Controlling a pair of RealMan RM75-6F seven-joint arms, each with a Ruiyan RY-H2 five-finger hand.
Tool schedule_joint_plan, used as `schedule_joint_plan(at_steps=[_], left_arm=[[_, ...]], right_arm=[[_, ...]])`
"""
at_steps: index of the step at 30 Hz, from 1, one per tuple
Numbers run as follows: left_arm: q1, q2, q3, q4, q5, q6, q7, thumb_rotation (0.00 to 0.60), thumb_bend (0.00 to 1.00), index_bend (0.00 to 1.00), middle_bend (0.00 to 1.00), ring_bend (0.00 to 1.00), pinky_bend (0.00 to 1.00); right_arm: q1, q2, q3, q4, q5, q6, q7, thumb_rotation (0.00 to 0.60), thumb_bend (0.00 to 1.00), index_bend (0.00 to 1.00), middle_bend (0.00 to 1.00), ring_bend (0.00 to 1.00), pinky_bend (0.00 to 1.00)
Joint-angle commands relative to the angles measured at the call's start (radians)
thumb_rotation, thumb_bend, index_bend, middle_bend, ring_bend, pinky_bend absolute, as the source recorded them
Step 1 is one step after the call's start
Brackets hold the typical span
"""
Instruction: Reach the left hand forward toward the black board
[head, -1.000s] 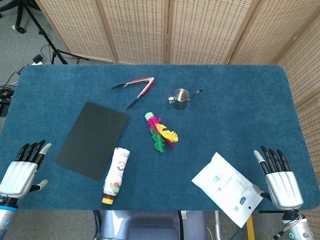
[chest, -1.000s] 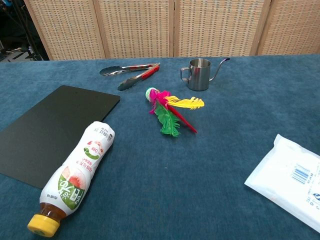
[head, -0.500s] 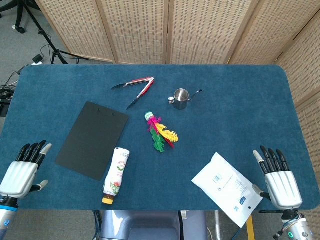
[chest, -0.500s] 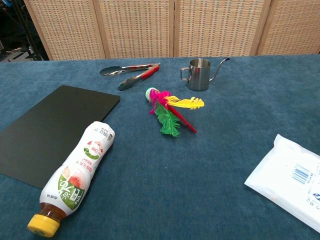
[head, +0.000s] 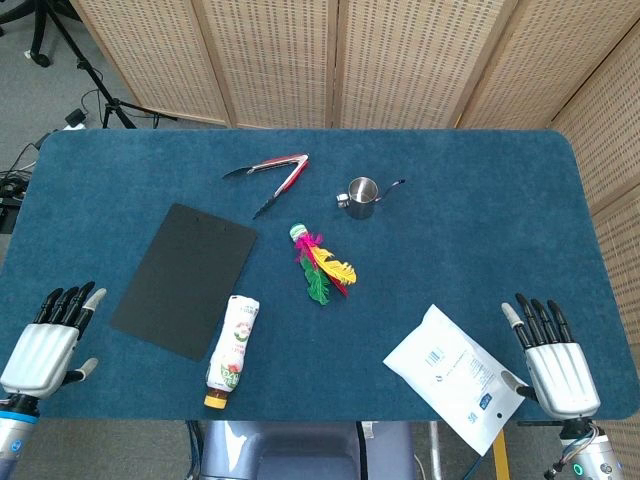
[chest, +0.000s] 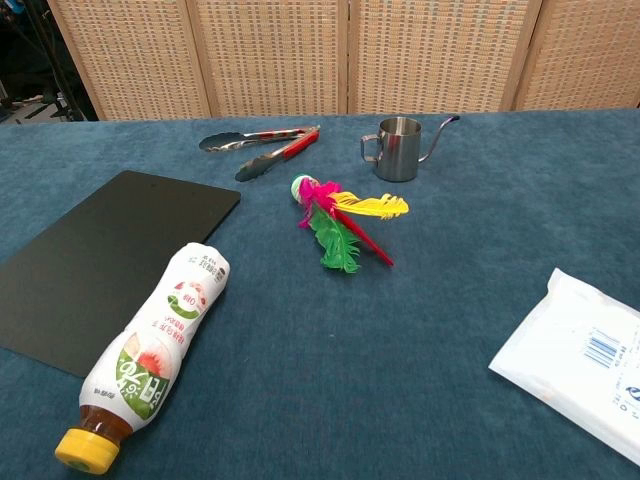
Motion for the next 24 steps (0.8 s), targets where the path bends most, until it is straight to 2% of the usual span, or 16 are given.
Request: schedule_joint_plan(at_steps=[1,3,6,9,14,18,21,24], left_arm=[[-0.007,-0.021,-0.02,0.015,-0.007,0.013,0.019,0.6,0.32,0.0,0.22,0.31,0.19],[-0.021,-0.03,-0.032,0.03,-0.003,0.007,0.026,0.6,0.4,0.0,0.37,0.44,0.29],[-0.066,-0.026,-0.052,0.039,-0.016,-0.054,0.013,0.6,0.52,0.0,0.53,0.6,0.37],[-0.132,-0.01,-0.082,0.042,-0.057,-0.155,-0.028,0.6,0.58,0.0,0.62,0.67,0.43],[-0.257,0.024,-0.138,0.062,-0.174,-0.365,-0.1,0.6,0.64,0.0,0.68,0.72,0.47],[-0.379,0.058,-0.17,0.095,-0.315,-0.608,-0.168,0.6,0.65,0.0,0.69,0.74,0.49],[-0.447,0.054,-0.169,0.141,-0.372,-0.726,-0.171,0.6,0.66,0.0,0.7,0.75,0.51],[-0.491,0.037,-0.158,0.176,-0.416,-0.797,-0.17,0.6,0.69,0.0,0.71,0.78,0.53]], right_arm=[[0.001,-0.002,0.0,0.0,0.0,-0.002,-0.002,0.6,0.21,0.0,0.0,0.0,0.0],[0.002,-0.002,0.001,0.001,0.003,-0.004,-0.002,0.6,0.21,0.0,0.0,0.0,0.0],[0.002,-0.002,0.003,0.001,0.007,-0.004,0.002,0.6,0.21,0.0,0.0,0.0,0.0],[0.003,-0.001,0.005,0.001,0.009,-0.002,0.007,0.6,0.21,0.0,0.0,0.0,0.0],[0.002,0.002,0.005,-0.001,0.005,0.004,0.014,0.6,0.21,0.0,0.0,0.0,0.0],[0.005,0.002,0.005,-0.002,0.006,-0.002,0.018,0.6,0.21,0.0,0.0,0.0,0.0],[0.008,0.002,0.006,-0.002,0.009,-0.007,0.02,0.6,0.21,0.0,0.0,0.0,0.0],[0.007,0.002,0.006,-0.003,0.008,-0.004,0.021,0.6,0.21,0.0,0.0,0.0,0.0]])
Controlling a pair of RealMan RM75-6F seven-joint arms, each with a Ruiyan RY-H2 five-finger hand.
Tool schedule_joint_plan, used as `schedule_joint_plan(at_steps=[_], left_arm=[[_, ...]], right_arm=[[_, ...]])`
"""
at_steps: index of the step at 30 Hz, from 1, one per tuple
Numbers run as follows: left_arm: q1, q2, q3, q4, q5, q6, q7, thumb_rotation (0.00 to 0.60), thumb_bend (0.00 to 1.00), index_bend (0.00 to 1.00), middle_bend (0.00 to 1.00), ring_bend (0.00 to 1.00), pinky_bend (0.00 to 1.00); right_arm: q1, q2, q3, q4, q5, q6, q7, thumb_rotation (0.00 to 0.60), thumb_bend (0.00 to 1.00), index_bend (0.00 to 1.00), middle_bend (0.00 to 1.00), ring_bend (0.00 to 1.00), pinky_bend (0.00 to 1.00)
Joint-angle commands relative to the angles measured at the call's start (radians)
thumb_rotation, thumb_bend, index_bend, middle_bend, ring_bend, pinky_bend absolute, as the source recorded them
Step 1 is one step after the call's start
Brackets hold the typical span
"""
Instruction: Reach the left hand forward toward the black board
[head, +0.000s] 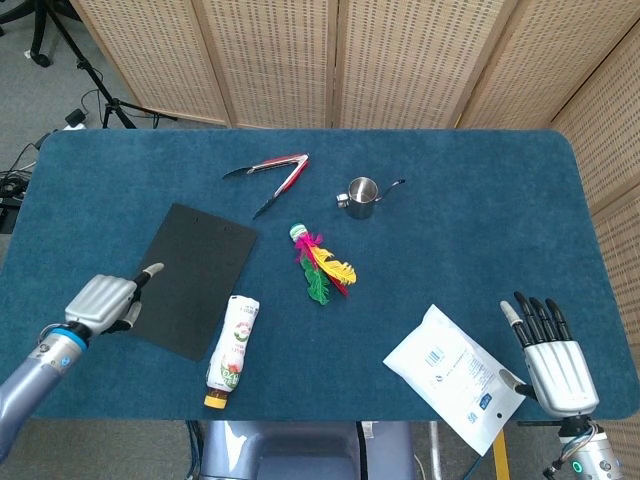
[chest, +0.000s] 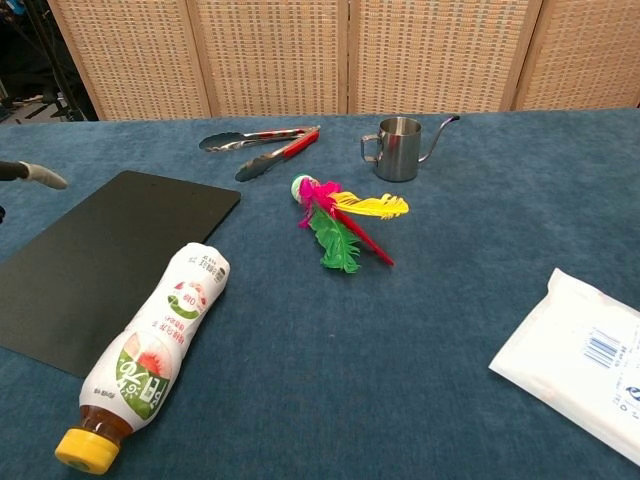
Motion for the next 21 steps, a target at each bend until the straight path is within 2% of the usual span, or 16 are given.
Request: schedule_joint_plan(at_steps=[1,11,21], left_arm=[[-0.115,-0.007,-0.003,0.075,-0.118,-0.156,-0.03,0.6,0.7,0.0,0.71,0.78,0.54],[-0.242,-0.035,0.05,0.139,-0.256,-0.337,-0.07,0.6,0.76,0.0,0.73,0.83,0.6],[-0.329,-0.067,0.131,0.181,-0.351,-0.339,-0.07,0.6,0.72,0.0,0.74,0.85,0.62]], right_arm=[[-0.001,0.0,0.0,-0.001,-0.001,0.002,0.001,0.6,0.21,0.0,0.0,0.0,0.0],[-0.001,-0.002,-0.003,0.004,-0.012,0.008,0.003,0.6,0.21,0.0,0.0,0.0,0.0],[-0.002,-0.001,-0.003,0.005,-0.013,0.012,0.014,0.6,0.21,0.0,0.0,0.0,0.0]])
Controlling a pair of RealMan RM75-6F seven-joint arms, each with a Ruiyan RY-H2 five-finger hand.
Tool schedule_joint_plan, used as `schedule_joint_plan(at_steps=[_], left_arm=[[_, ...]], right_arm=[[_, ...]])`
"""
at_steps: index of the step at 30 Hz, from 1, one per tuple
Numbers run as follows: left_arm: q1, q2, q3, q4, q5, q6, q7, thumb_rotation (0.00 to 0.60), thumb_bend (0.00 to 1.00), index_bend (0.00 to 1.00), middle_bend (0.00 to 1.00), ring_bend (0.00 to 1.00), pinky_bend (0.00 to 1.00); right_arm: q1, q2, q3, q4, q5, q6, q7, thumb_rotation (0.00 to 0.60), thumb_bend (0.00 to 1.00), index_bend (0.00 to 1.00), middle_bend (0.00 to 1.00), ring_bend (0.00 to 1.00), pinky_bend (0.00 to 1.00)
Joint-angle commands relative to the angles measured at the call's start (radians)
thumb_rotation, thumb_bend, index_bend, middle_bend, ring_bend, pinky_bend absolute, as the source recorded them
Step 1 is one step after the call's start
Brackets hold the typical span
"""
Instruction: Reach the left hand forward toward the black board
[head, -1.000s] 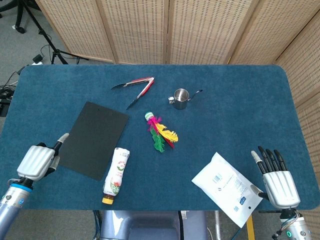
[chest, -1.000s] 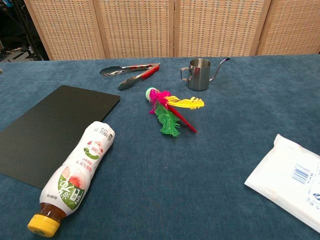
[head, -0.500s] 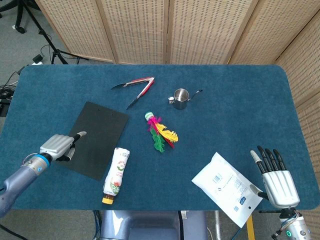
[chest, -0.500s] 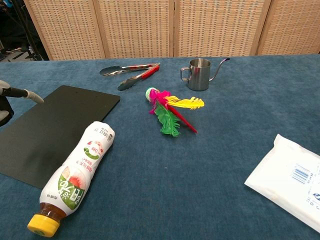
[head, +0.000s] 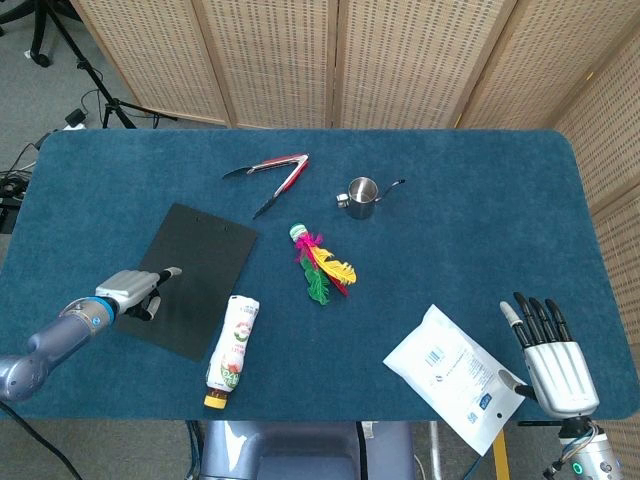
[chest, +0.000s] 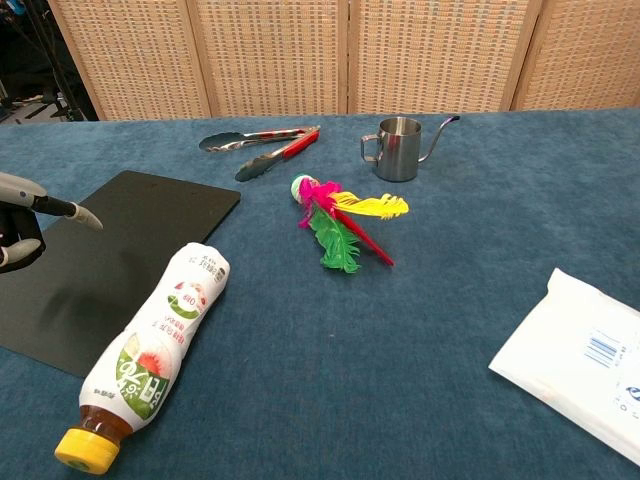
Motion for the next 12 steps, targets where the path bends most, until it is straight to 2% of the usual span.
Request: schedule_joint_plan(at_steps=[1,12], left_arm=[[-0.026,-0.014,0.032,0.013,-0.035,0.002,-0.002,0.6,0.72,0.0,0.74,0.85,0.62],[-0.089,-0.023,0.116,0.026,-0.107,-0.003,-0.014,0.6,0.72,0.0,0.74,0.85,0.62]], right_arm=[[0.0,0.001,0.0,0.0,-0.002,0.003,0.002,0.6,0.21,0.0,0.0,0.0,0.0],[-0.001,0.002,0.003,0.0,0.002,0.004,0.007,0.6,0.21,0.0,0.0,0.0,0.0]])
